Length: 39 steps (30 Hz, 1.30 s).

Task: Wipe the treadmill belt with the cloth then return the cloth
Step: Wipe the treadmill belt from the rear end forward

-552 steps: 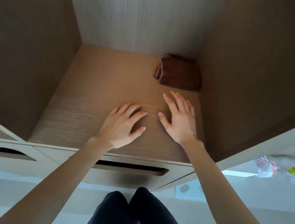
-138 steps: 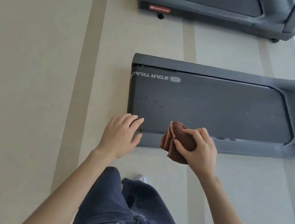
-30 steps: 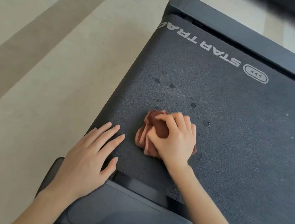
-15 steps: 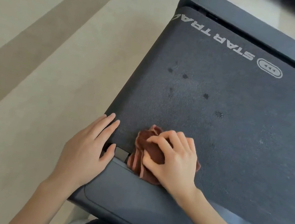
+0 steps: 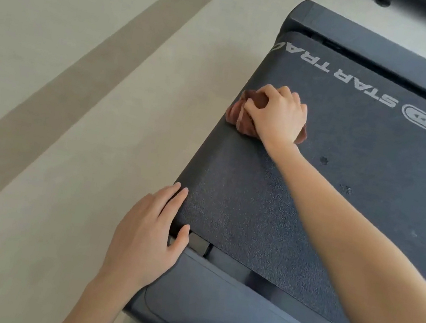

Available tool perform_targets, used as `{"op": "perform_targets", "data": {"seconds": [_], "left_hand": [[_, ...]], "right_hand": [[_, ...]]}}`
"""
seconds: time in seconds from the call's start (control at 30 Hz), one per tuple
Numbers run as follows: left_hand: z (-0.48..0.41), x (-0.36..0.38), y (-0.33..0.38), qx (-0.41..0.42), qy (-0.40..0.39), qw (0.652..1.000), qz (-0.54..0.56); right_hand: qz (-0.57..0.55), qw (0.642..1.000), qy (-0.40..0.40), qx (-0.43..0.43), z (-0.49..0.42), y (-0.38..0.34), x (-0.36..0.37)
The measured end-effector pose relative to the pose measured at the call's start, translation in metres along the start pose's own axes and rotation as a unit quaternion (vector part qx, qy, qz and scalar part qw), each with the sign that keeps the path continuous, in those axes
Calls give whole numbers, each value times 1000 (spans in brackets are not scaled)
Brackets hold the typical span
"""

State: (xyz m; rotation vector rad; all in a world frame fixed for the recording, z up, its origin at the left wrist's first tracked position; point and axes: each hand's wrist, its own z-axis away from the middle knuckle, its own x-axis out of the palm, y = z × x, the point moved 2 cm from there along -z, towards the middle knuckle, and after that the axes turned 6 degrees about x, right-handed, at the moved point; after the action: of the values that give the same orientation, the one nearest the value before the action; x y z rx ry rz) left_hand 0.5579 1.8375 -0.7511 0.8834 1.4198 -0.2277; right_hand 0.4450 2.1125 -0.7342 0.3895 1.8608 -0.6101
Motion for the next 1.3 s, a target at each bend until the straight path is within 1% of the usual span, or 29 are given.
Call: {"op": "perform_targets", "data": {"seconds": [0.07, 0.17, 0.3, 0.4, 0.47, 0.63, 0.73, 0.83, 0.9, 0.97, 1.03, 1.1, 1.17, 1.3], "left_hand": [[1, -2, -2, -25, 19, 999, -1], [4, -4, -1, -44, 33, 998, 8], [4, -6, 2, -35, 33, 999, 14], [4, -6, 2, -11, 18, 1000, 15], [5, -5, 2, 15, -4, 1000, 15], [-8, 5, 8, 94, -25, 995, -3], [-32, 20, 23, 124, -35, 991, -29], [-58, 38, 50, 144, -52, 986, -66], [-72, 49, 68, 153, -64, 983, -76], [-80, 56, 82, 162, -71, 980, -88], [-83, 60, 88, 165, -74, 979, -99], [-84, 61, 87, 166, -73, 978, -100], [-84, 61, 86, 170, -70, 978, -101], [-83, 61, 86, 171, -68, 978, -98]], "right_hand": [[-9, 1000, -4, 2, 16, -3, -5], [-61, 995, 52, -63, 71, -11, -17], [-118, 981, 40, -151, 147, -19, -32], [-104, 976, 33, -188, 163, -2, -43], [-90, 976, 34, -197, 171, 26, -53], [-63, 989, 49, -125, 208, 117, -88], [-57, 988, 60, -127, 199, 127, -85], [-47, 989, 93, -109, 160, 125, -67], [-32, 989, 123, -74, 125, 128, -53], [-8, 990, 142, -20, 85, 132, -42], [11, 990, 134, 37, 49, 135, -36], [19, 992, 99, 70, 31, 136, -32], [13, 993, 84, 79, 39, 137, -34], [-11, 993, 110, 45, 112, 144, -57]]}}
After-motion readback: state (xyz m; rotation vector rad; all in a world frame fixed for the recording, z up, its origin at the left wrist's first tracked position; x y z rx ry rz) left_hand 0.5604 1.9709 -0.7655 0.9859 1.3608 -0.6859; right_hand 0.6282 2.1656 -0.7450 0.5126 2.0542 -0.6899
